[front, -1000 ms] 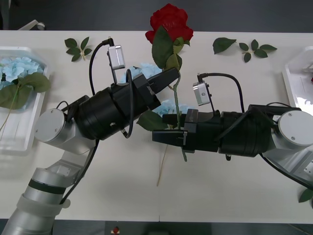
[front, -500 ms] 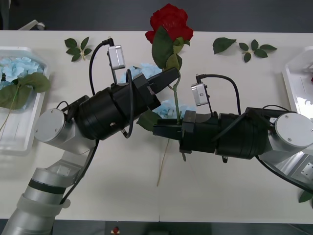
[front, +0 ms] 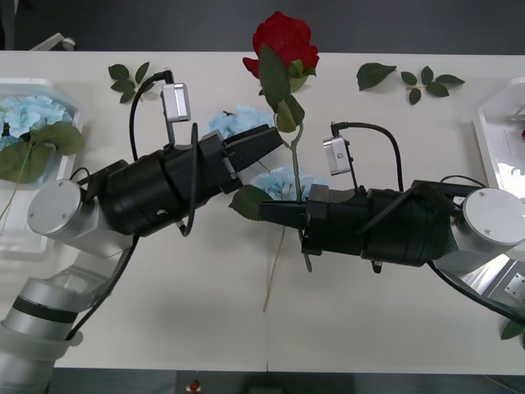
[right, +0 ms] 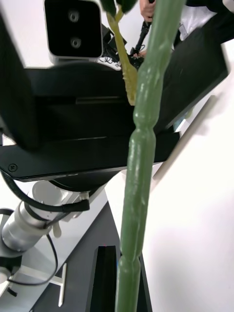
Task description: Put the red flowers into the right box and the blue flowers into the left box
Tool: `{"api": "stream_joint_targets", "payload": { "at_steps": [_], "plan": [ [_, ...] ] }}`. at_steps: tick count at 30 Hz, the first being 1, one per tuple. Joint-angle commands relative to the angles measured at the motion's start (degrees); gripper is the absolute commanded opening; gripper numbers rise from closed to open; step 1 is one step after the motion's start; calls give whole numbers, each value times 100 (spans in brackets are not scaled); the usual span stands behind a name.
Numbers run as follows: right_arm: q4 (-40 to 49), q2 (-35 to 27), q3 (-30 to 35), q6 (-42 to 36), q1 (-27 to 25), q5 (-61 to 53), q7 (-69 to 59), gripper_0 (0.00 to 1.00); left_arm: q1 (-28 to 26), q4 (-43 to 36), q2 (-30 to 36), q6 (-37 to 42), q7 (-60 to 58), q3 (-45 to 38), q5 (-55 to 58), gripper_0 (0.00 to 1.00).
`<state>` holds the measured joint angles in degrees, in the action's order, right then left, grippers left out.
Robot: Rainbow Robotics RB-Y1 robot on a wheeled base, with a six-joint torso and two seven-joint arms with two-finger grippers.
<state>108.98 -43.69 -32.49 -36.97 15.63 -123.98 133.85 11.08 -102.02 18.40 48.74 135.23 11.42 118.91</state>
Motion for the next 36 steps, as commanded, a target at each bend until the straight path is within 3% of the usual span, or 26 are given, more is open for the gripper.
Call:
{"api": "stream_joint_targets", "payload": {
  "at_steps": [1,5,10,16,20,26,36],
  "plan": [
    [53,45,59,59,160,-118,177,0,-27,-99,814,382,153,18,616,76],
    [53,-219,208,138,177,-179,142,0,-150,-99,1552,795,118,-184,800,77],
    [53,-966,647,94,204,41,-438,0,-168,191,2405,1551,-383,-509,783,77],
    [-298,-1880,1254,-469,204,260,-1511,0,175,780,2880,2667,-1218,-966,466,77],
    [-940,-2311,1667,-1102,204,269,-1932,0,369,815,2836,3045,-2176,-1370,-342,77],
    [-2320,-2662,2396,-2068,221,840,-2495,0,413,59,2431,3106,-4022,-1792,-2302,77],
    [-3761,-3110,2748,-2279,230,2651,-2750,0,790,-1022,1192,3326,-6237,-1493,-5739,77]
  ]
}}
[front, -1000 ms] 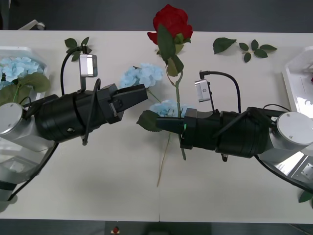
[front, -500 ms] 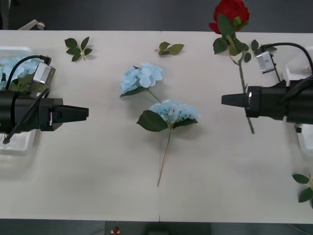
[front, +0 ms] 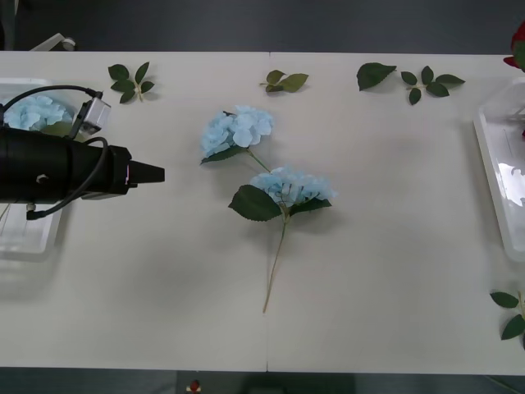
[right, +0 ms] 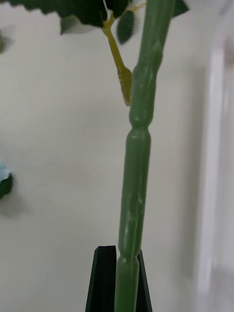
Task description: Put the red flowers into the right box and the blue flowers into the left box
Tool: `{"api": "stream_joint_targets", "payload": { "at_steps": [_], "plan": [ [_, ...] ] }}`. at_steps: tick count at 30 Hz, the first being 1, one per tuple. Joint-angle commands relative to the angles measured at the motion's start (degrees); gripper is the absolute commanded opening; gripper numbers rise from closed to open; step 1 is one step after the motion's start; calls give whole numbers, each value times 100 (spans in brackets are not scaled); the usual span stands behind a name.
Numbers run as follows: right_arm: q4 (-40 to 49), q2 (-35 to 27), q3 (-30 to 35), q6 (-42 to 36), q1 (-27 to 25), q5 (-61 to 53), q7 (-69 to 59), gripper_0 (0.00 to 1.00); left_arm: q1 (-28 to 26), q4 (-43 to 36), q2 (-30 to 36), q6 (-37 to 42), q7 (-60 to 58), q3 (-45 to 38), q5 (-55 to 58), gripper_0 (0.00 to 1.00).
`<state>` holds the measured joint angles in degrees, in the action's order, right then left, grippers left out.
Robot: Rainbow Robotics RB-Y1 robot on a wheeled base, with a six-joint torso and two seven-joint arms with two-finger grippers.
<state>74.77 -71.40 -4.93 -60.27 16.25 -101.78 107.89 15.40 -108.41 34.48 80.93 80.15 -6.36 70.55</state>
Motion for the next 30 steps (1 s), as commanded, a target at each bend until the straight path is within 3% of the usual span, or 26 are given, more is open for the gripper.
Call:
{"api": "stream_joint_targets", "payload": {
  "at_steps": [1,9,17,18,19,20,21,30],
  "plan": [
    [-455,-349,-8,68,168,545,-155,0,385,-427,-512,107,-843,381,-1166,77],
    [-1202,-349,45,498,168,1820,-155,0,903,-436,-1294,-51,-2056,1462,-3689,78],
    [-1475,-217,36,894,168,2224,-155,0,1334,153,-1514,-824,-3093,2368,-4734,78],
    [-1475,-199,36,920,168,2206,-155,11,1387,250,-1540,-921,-3181,2464,-4866,78],
    [-1475,-190,36,973,168,2163,-163,52,1466,373,-1584,-1009,-3304,2579,-5068,78],
    [-1475,-182,36,982,168,2136,-172,71,1510,434,-1611,-1044,-3375,2631,-5165,78],
    [-1475,-182,36,999,168,2075,-190,100,1589,557,-1655,-1106,-3489,2719,-5323,78],
    [-1228,-138,36,955,141,1512,-172,100,1817,1067,-1901,-1264,-3797,2816,-5728,78]
  ]
}}
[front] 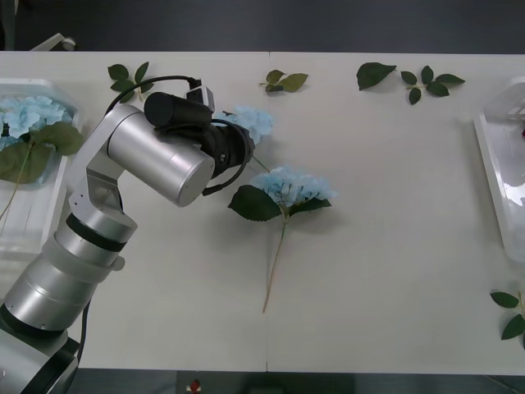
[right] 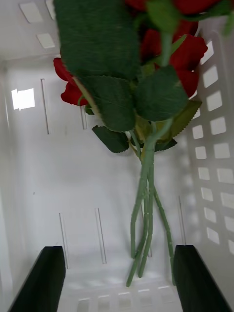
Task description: Put the red flowers into the right box and the blue flowers into the left box
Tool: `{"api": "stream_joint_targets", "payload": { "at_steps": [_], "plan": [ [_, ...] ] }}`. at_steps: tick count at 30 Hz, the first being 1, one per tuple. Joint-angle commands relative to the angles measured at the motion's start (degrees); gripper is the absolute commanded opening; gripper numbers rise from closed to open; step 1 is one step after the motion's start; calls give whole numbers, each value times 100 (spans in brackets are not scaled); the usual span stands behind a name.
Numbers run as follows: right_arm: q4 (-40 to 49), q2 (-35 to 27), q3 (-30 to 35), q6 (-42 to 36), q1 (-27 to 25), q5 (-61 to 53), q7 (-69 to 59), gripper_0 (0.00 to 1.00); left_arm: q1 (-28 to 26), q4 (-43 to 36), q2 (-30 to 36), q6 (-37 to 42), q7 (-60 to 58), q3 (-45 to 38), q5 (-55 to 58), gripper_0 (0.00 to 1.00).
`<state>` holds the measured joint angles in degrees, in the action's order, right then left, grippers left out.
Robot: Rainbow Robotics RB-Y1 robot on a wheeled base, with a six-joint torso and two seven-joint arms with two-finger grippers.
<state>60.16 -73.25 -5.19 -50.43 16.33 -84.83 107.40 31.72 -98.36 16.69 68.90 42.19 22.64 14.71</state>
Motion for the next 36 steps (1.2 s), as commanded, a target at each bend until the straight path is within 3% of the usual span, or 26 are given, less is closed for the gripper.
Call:
{"api": "stream_joint_targets", "payload": {
  "at_steps": [1,6,10,15,27,31,36],
  "plan": [
    [303,39,62,-37,133,-227,-123,100,194,97,-148,-61,-9,-75,-153,78],
    [1165,39,62,-63,-174,-974,-158,100,370,502,-359,-61,-26,-58,-399,78],
    [1842,39,62,25,-447,-1607,-211,100,449,844,-456,-211,-35,4,-408,100],
    [2764,39,89,25,-781,-1853,-853,100,449,1038,-500,-501,-35,136,-460,100],
    [5322,364,89,-450,-1018,555,-4228,100,458,1486,-570,-764,-114,566,-531,100],
    [5876,821,36,-1092,-834,1434,-5089,100,466,1688,-570,-1002,-158,557,-680,100],
    [6262,1182,-544,-1610,-341,2172,-6047,100,475,1732,-570,-1046,-264,514,-1067,100]
  ]
}}
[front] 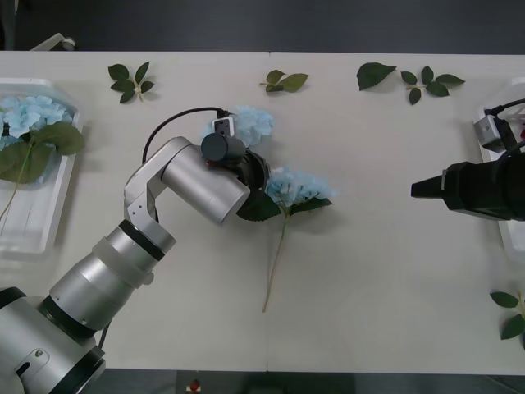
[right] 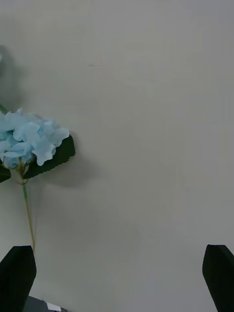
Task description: Put the red flowers into the right box and the blue flowers into the left box
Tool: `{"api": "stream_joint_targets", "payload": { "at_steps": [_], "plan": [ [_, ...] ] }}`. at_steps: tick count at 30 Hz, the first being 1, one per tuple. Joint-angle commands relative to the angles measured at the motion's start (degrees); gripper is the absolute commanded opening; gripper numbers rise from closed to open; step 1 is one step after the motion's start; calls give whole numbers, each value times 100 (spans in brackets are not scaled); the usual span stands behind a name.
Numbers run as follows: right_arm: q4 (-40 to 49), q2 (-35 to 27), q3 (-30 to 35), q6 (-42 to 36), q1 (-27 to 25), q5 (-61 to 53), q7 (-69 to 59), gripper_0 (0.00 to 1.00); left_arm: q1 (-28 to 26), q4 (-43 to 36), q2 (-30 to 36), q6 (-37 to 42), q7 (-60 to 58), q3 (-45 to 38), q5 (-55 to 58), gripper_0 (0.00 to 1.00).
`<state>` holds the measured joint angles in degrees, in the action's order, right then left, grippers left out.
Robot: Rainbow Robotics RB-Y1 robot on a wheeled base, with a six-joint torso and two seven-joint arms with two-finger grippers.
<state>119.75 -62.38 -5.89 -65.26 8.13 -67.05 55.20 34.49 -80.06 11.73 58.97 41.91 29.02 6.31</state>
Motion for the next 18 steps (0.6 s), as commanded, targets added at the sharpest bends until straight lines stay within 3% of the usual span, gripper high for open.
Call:
{"api": "stream_joint_targets", "payload": {
  "at_steps": [1,9,18],
  "plan": [
    [356,130,-685,-180,610,544,-1099,100,198,-98,-75,-61,-262,-143,-306,100],
    [497,543,-2100,-232,1349,1985,-2418,100,216,-89,-75,-175,-412,-266,-745,100],
    [189,1404,-3208,-672,2184,2723,-3850,100,313,25,-75,-527,-499,-362,-842,100]
  ]
}}
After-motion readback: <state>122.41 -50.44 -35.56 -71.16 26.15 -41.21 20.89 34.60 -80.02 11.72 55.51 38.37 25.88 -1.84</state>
